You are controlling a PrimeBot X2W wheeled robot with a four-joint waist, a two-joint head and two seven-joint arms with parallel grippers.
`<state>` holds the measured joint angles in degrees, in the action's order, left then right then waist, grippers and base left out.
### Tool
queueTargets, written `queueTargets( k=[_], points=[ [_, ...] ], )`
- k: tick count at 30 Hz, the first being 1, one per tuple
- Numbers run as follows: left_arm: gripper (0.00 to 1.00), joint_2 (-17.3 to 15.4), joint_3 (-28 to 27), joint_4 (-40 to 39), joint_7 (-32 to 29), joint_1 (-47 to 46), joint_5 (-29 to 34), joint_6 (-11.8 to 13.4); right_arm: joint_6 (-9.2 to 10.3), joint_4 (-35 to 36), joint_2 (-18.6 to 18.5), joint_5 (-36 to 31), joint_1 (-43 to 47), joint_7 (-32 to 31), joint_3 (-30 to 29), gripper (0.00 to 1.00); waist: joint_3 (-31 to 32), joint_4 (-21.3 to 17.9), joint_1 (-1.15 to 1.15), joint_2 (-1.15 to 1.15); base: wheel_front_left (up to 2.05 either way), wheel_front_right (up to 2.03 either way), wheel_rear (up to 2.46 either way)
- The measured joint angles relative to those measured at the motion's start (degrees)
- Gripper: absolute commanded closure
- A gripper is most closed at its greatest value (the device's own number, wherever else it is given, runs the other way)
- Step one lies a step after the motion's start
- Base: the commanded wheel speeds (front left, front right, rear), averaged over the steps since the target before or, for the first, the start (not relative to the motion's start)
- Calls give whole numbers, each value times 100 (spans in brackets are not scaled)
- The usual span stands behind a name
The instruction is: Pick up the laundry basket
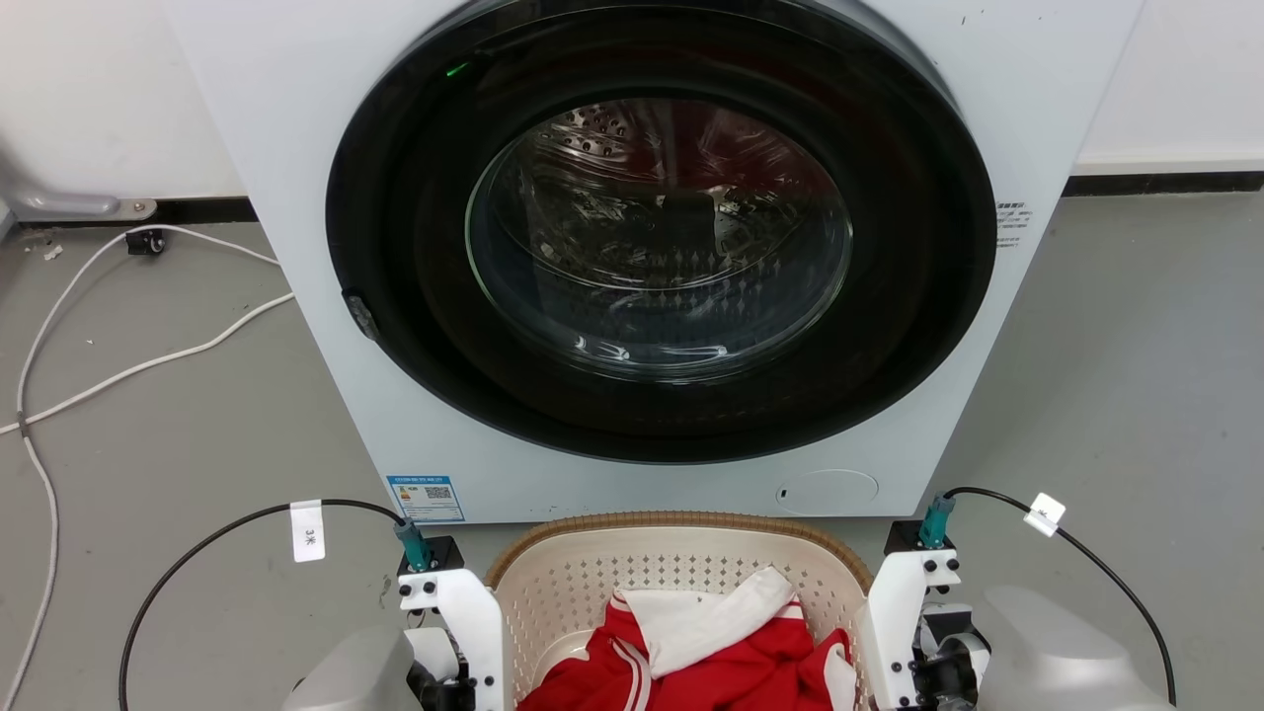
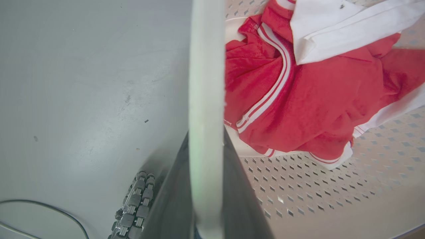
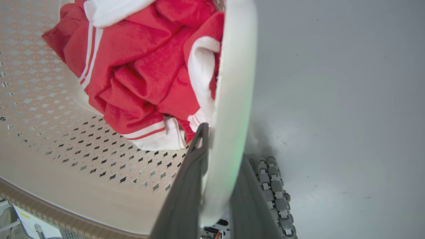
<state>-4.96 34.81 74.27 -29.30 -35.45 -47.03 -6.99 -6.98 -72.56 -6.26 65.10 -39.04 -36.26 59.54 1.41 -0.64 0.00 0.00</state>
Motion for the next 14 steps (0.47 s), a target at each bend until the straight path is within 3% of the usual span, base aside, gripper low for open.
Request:
queueTargets(
  k=[14],
  points=[
    [100,-4,47,0,41,0,-51,0,0,-14,0,58,-4,44,79,100,20,7,0,0,0,0,0]
  ],
)
